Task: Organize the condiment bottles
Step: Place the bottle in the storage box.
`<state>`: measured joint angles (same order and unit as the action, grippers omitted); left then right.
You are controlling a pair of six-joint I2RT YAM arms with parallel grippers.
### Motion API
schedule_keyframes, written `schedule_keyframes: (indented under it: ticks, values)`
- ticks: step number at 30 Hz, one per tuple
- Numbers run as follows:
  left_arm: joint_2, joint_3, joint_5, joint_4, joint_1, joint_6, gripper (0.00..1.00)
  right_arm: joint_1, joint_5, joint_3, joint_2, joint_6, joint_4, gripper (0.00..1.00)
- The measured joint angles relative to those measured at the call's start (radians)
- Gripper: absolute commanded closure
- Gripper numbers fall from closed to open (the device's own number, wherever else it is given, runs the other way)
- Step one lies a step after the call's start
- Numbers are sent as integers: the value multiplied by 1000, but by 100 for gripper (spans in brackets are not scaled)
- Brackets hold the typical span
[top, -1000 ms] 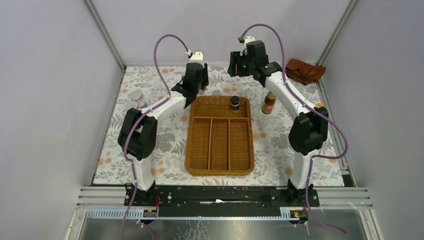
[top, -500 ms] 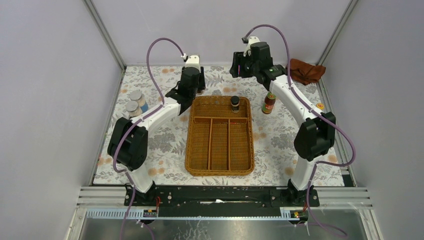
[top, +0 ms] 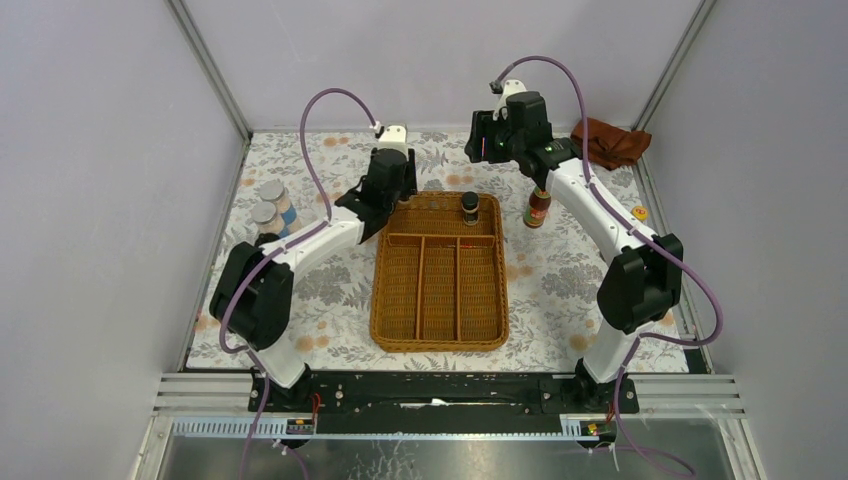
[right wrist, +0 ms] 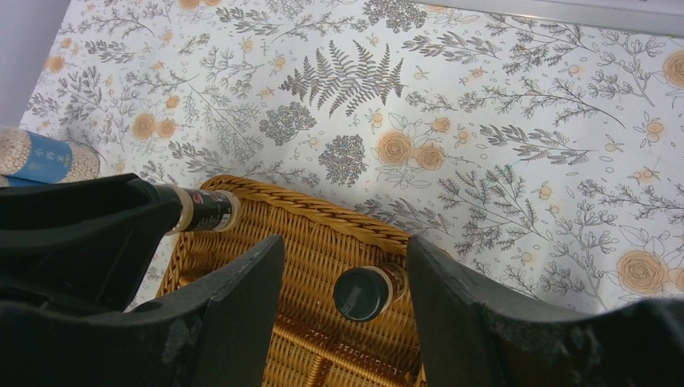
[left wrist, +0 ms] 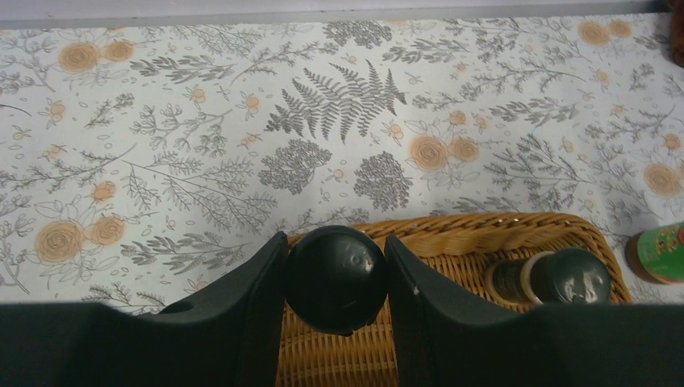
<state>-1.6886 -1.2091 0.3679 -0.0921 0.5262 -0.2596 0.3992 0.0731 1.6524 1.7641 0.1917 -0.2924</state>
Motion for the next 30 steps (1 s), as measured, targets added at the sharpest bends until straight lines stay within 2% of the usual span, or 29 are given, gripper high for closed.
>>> schedule_keyframes:
  ticks: [30]
  values:
    - [26, 148, 25, -20, 89, -48, 100, 0, -3, -35, -36, -9, 14, 36]
